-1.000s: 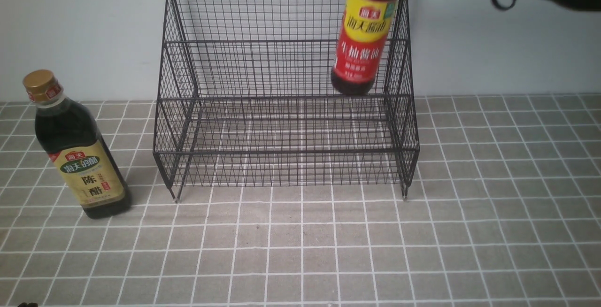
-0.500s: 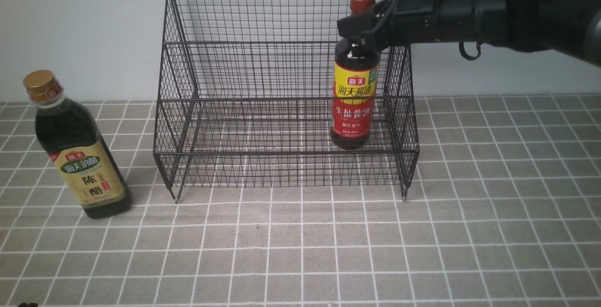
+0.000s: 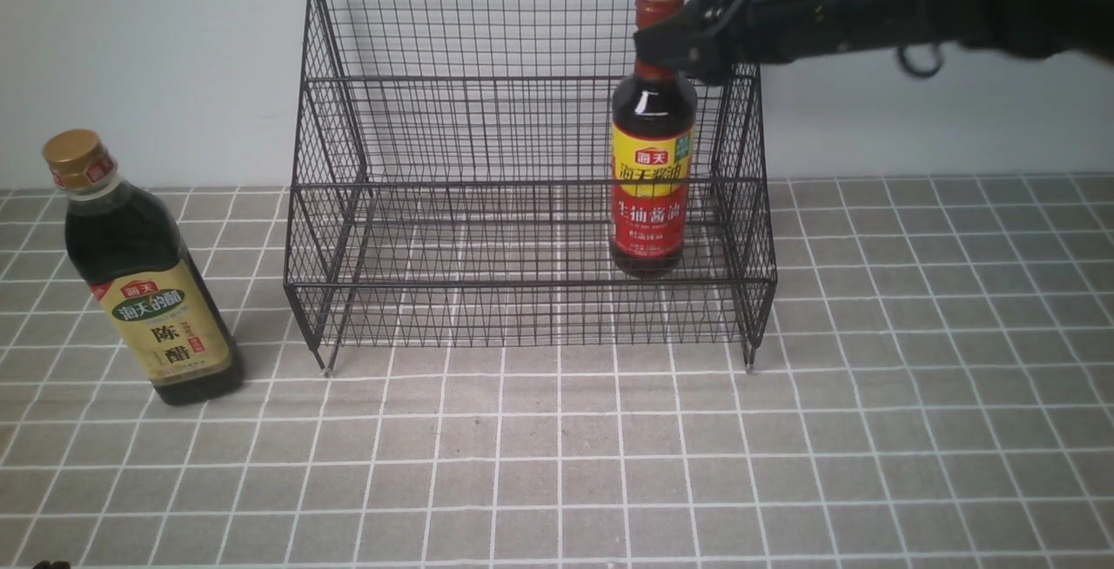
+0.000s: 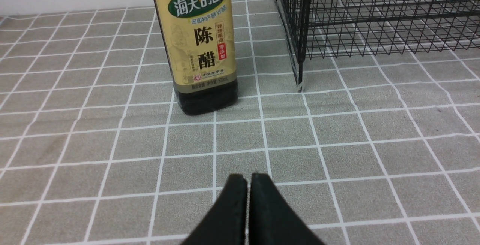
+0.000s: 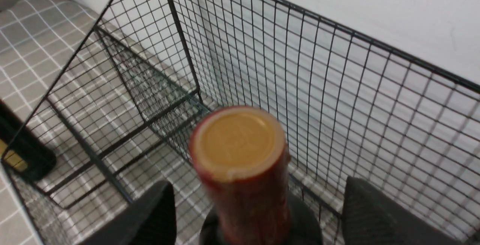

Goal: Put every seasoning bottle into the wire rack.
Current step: Use the left arm to grab the condiment bottle closest to it

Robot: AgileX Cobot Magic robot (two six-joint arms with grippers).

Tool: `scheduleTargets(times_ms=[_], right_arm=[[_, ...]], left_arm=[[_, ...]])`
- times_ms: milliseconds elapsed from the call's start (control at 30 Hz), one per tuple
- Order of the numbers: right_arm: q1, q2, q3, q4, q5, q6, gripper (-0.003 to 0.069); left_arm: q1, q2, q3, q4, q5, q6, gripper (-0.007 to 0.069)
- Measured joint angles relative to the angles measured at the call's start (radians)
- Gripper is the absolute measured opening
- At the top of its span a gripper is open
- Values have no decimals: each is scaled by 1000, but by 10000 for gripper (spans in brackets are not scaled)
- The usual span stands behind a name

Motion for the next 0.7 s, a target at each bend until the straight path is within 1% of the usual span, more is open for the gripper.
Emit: scheduleTargets(times_ms=[100, 167, 200, 233, 300, 333, 367, 400, 433, 467, 500, 533, 567, 633, 667, 700], right_arm=[[0, -63, 0, -156, 46, 188, 528], [0, -116, 0, -262, 102, 307, 497], [0, -139, 0, -322, 137, 373, 465], [0, -146, 0, -322, 137, 373, 465], [0, -198, 0, -427, 200, 487, 381], [0, -262, 0, -507, 271, 580, 257], [0, -291, 0, -548, 299, 632, 209], [0, -335, 1, -581, 331, 676, 104], [0, -374, 5, -603, 348, 712, 56], [0, -415, 15, -620, 351, 740, 27], [0, -424, 19, -624, 351, 749, 22], [0, -481, 46, -632, 338, 772, 3], [0, -523, 73, -634, 324, 783, -1], [0, -654, 182, -635, 219, 803, -10], [0, -694, 220, -635, 195, 806, -10], [0, -762, 290, -635, 128, 811, -10]], left_arm=[[0, 0, 0, 0, 0, 0, -7], [0, 0, 0, 0, 0, 0, -7], [0, 0, 0, 0, 0, 0, -7], [0, 0, 0, 0, 0, 0, -7], [0, 0, 0, 0, 0, 0, -7], [0, 0, 0, 0, 0, 0, -7], [0, 0, 0, 0, 0, 0, -7], [0, 0, 0, 0, 0, 0, -7], [0, 0, 0, 0, 0, 0, -7], [0, 0, 0, 0, 0, 0, -7], [0, 0, 0, 0, 0, 0, -7], [0, 0, 0, 0, 0, 0, -7], [0, 0, 0, 0, 0, 0, -7], [0, 0, 0, 0, 0, 0, -7], [0, 0, 0, 0, 0, 0, -7], [0, 0, 0, 0, 0, 0, -7]])
